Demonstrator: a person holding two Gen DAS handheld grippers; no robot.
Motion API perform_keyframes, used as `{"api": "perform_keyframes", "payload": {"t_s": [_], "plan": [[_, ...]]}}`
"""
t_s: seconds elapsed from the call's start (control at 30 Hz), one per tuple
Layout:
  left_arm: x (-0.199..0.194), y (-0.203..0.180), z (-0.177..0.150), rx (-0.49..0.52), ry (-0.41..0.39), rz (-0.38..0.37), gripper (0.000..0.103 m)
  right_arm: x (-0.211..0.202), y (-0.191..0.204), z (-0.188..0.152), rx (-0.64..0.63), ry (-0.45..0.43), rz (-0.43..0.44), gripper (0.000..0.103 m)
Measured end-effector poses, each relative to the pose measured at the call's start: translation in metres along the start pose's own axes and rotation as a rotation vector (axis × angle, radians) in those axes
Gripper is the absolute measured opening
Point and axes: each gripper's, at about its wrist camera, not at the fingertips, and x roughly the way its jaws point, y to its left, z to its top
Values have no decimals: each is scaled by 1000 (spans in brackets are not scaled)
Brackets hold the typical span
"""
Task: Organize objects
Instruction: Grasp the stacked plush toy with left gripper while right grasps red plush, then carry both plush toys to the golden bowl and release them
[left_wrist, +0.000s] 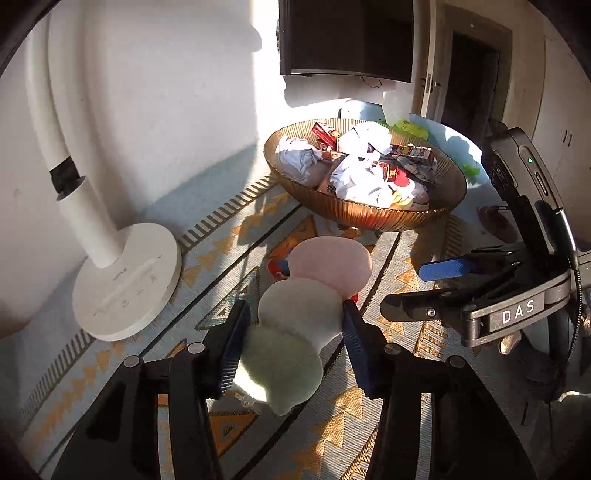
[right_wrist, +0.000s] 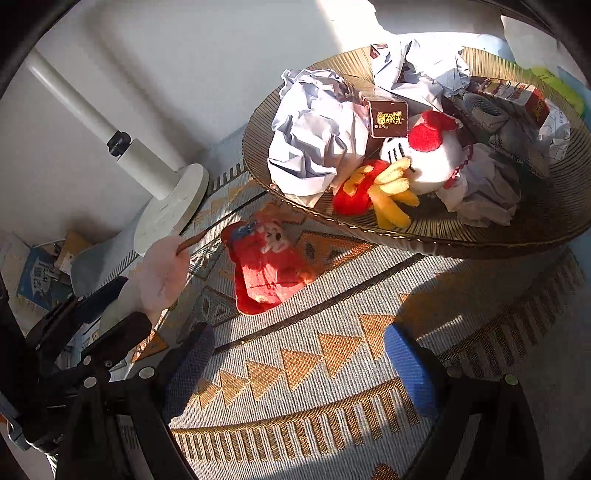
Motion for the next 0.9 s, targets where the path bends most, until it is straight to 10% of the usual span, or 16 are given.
{"api": "perform_keyframes", "payload": {"t_s": [0.3, 0.37, 0.47, 0.9], "plan": [[-34, 33, -64, -218, -45, 131, 48, 41, 49, 17, -197, -57, -205, 92], [-32, 38, -68, -251, -43, 116, 48, 39, 60, 10, -254, -78, -259, 54], [-30, 39, -69, -266, -24, 122, 48, 24, 56, -3, -271, -69, -195, 42], [-64, -23, -109, -356, 12, 171, 48, -35, 45, -101, -426, 50, -43, 52]]}}
